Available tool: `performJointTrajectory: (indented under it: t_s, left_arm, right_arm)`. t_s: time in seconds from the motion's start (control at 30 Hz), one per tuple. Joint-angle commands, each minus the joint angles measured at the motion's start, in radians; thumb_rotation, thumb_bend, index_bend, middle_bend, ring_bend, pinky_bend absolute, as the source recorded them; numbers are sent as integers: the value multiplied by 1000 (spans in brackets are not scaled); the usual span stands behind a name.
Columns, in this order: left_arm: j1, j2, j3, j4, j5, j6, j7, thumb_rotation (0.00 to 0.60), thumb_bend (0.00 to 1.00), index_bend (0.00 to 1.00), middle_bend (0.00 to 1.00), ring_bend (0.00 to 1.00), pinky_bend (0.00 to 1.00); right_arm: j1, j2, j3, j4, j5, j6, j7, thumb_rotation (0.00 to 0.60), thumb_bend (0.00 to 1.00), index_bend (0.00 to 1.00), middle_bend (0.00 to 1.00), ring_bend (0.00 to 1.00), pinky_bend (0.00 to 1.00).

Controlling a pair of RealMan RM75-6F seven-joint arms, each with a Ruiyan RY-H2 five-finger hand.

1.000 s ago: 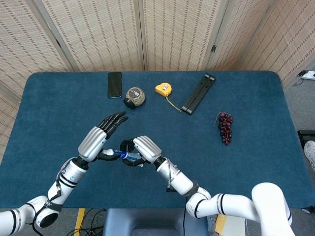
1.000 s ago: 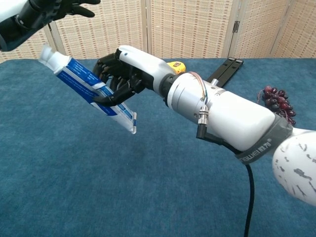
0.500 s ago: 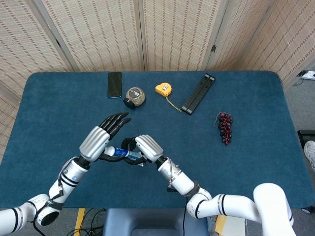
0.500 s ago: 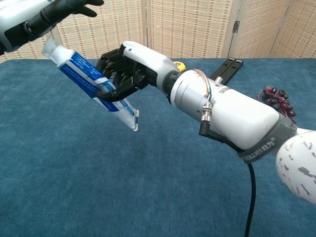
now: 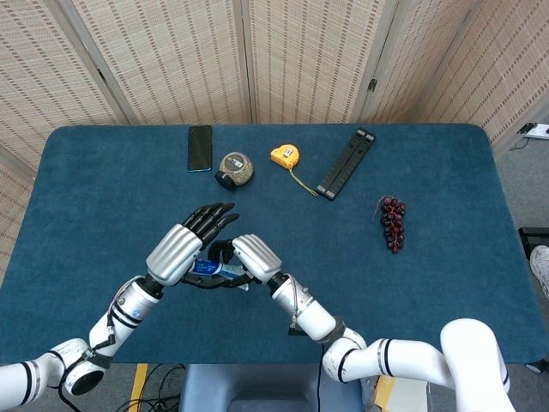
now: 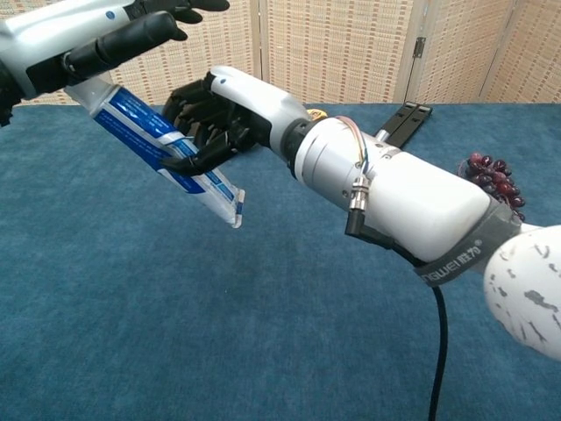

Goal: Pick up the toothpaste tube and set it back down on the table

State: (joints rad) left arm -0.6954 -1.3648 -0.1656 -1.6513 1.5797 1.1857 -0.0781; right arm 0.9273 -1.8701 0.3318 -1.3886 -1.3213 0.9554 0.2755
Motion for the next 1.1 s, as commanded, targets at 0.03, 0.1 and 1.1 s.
performJointTrajectory:
  t_s: [0.03,0.1,1.1]
  left_arm:
    - [-4,2,0,-10,-10,-9,-8,0,0,0,40,28,131]
    - [-6,2,0,-12,-10,-10,-1,0,0,0,40,28,131]
    - [32,68,13,-17,-33,26,-8,0,0,0,38,22,131]
  right_arm:
    - [2,-5,0,6,-3,2,4,600,654,753,732,570,469]
    - [2,-8,-1,9,-6,3,9,600,655,759,737,574,470]
    - [-16,215,-109,-18,102,-154,-278,600,585,772,679,566,471]
